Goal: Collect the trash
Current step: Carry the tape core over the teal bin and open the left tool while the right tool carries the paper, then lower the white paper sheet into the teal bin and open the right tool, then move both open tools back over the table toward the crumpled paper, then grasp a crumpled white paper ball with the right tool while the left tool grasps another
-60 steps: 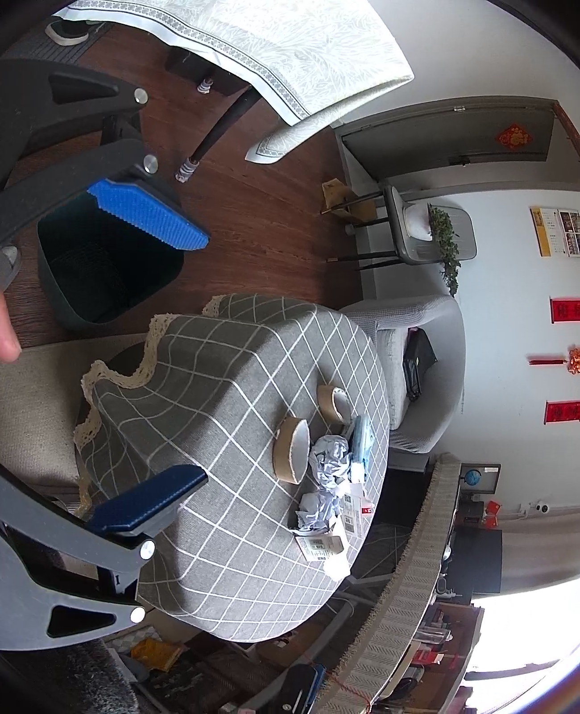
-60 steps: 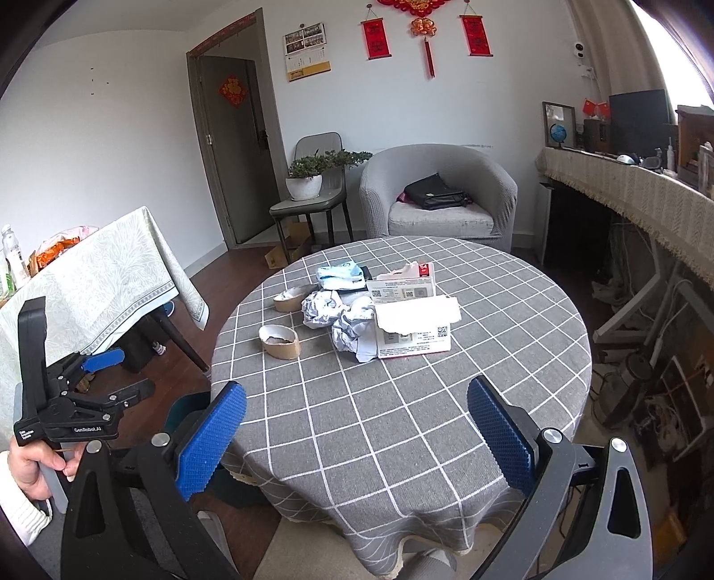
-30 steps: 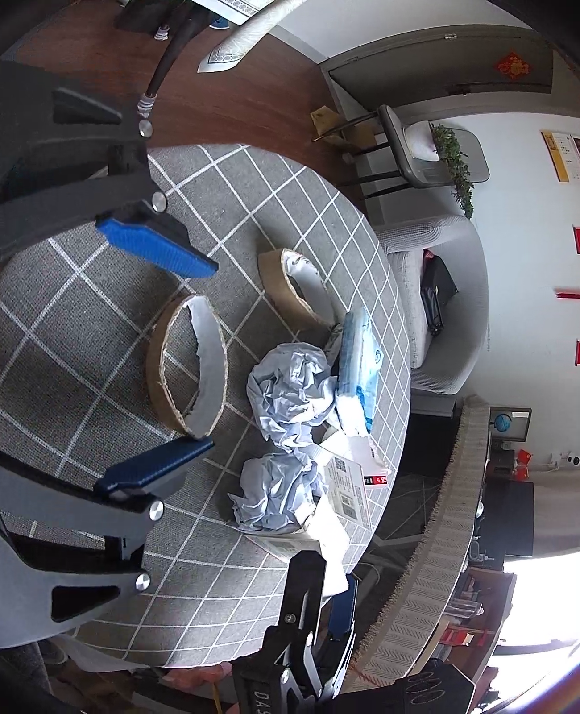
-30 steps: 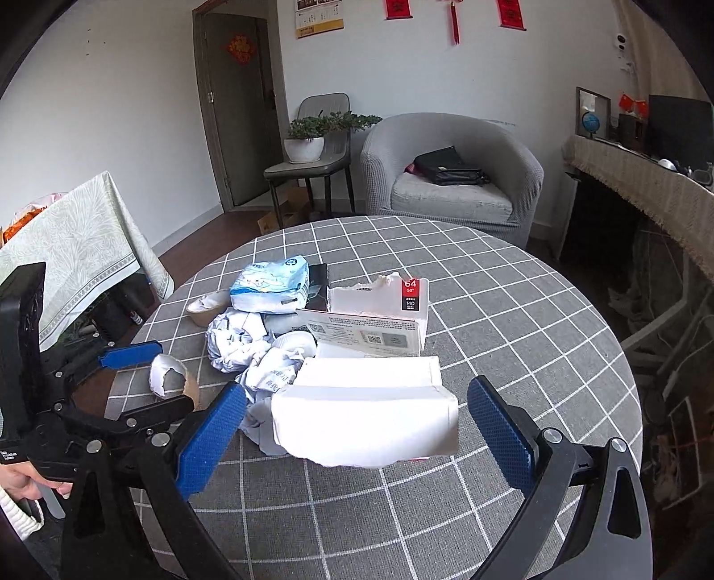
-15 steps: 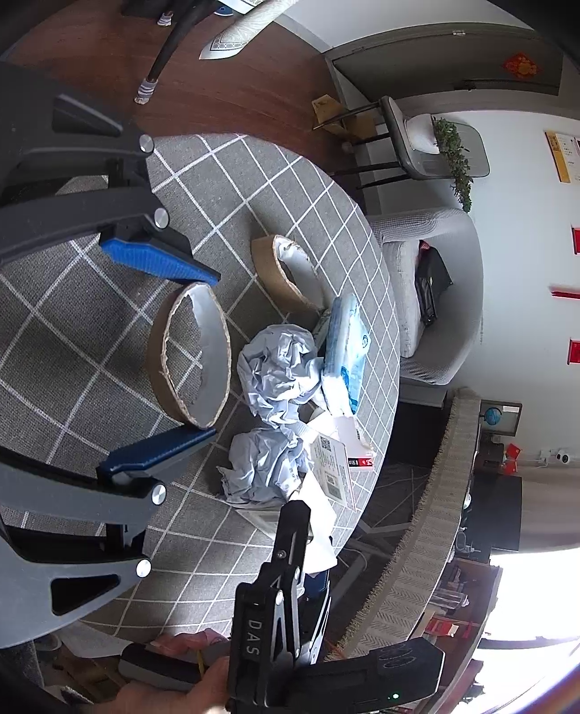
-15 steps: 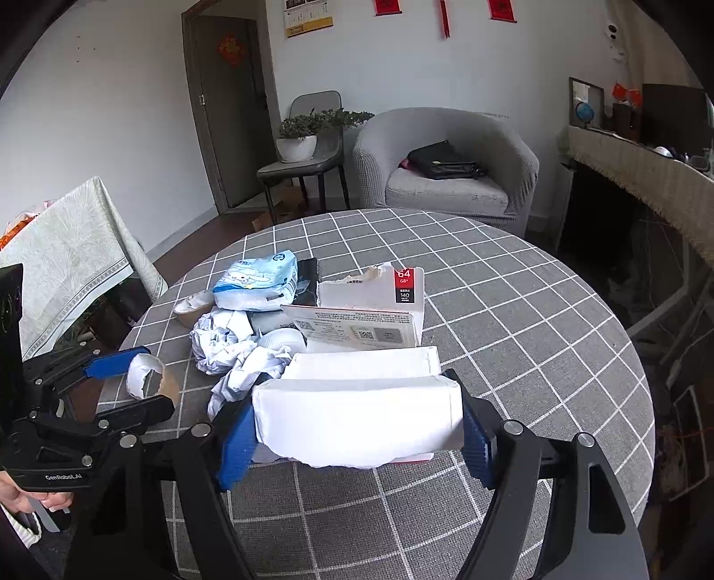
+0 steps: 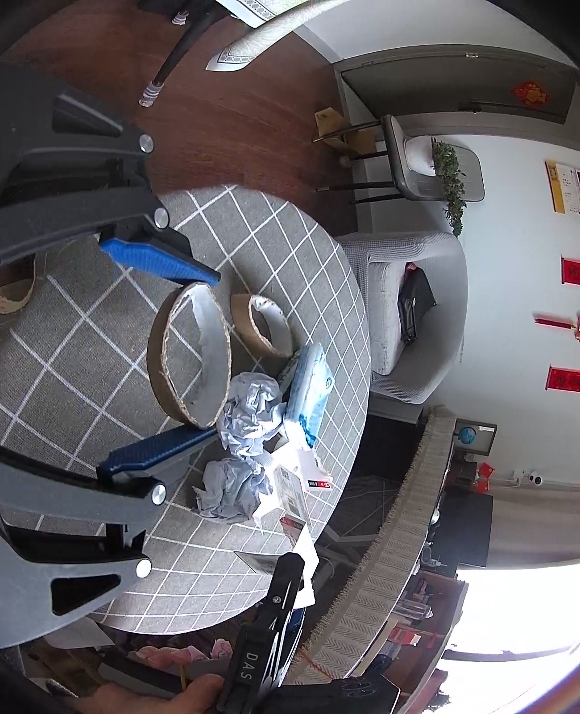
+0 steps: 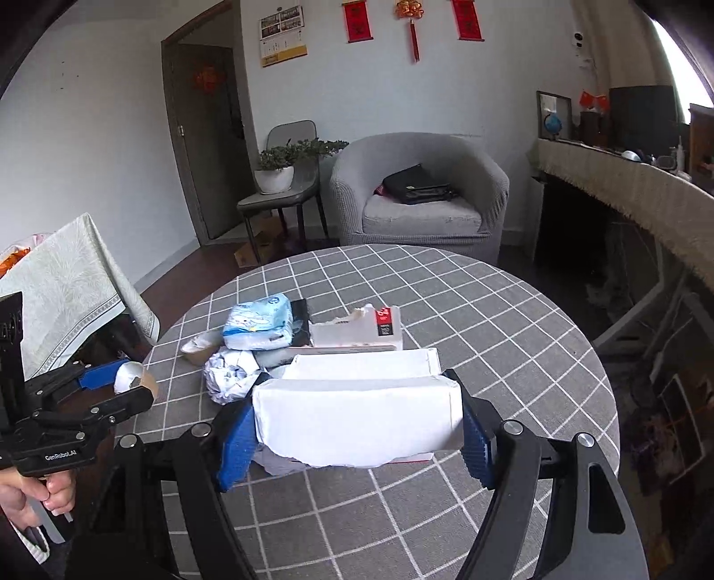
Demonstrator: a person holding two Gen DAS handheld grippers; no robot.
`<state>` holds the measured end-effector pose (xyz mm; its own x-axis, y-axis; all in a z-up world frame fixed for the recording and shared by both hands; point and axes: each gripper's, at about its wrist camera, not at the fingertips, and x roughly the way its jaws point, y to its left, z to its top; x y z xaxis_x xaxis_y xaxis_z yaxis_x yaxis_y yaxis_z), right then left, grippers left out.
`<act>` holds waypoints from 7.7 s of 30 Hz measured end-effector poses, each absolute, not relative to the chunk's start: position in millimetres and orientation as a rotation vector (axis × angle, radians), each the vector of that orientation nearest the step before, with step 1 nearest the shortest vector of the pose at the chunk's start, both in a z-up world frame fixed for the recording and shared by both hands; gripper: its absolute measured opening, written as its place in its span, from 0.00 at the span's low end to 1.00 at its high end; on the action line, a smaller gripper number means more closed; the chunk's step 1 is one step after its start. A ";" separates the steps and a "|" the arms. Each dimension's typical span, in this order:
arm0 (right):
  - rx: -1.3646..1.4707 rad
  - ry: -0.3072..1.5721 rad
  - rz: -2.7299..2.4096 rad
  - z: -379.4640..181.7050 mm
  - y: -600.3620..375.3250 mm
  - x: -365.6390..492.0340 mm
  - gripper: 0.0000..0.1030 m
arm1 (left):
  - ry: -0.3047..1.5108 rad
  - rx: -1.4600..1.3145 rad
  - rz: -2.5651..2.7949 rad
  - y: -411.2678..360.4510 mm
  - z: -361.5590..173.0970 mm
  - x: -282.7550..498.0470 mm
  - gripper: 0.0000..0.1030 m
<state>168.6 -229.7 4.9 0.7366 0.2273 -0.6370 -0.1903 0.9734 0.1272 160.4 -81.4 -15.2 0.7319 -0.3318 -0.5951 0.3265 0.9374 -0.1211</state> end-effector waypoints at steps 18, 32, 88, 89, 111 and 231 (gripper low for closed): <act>0.008 0.675 0.474 13.0 -92.0 187.4 0.74 | 0.669 -0.061 -0.206 27.5 -24.7 163.2 0.64; 0.030 0.719 0.625 -0.4 10.1 202.1 0.74 | 0.815 -0.050 -0.065 118.0 -78.3 162.9 0.64; -0.298 1.316 0.741 -226.6 215.0 206.9 0.74 | 0.797 -0.149 -0.061 223.1 -85.4 120.3 0.49; -0.317 1.326 0.742 -231.0 216.7 204.7 0.74 | 0.783 -0.152 -0.061 223.5 -81.1 120.4 0.48; -0.352 1.364 0.713 -242.0 185.0 176.9 0.90 | 0.678 -0.273 -0.011 231.1 -32.3 120.7 0.44; 0.104 0.779 0.339 -7.1 -244.0 168.2 0.56 | 0.831 -0.045 -0.364 -146.9 -43.3 232.3 0.57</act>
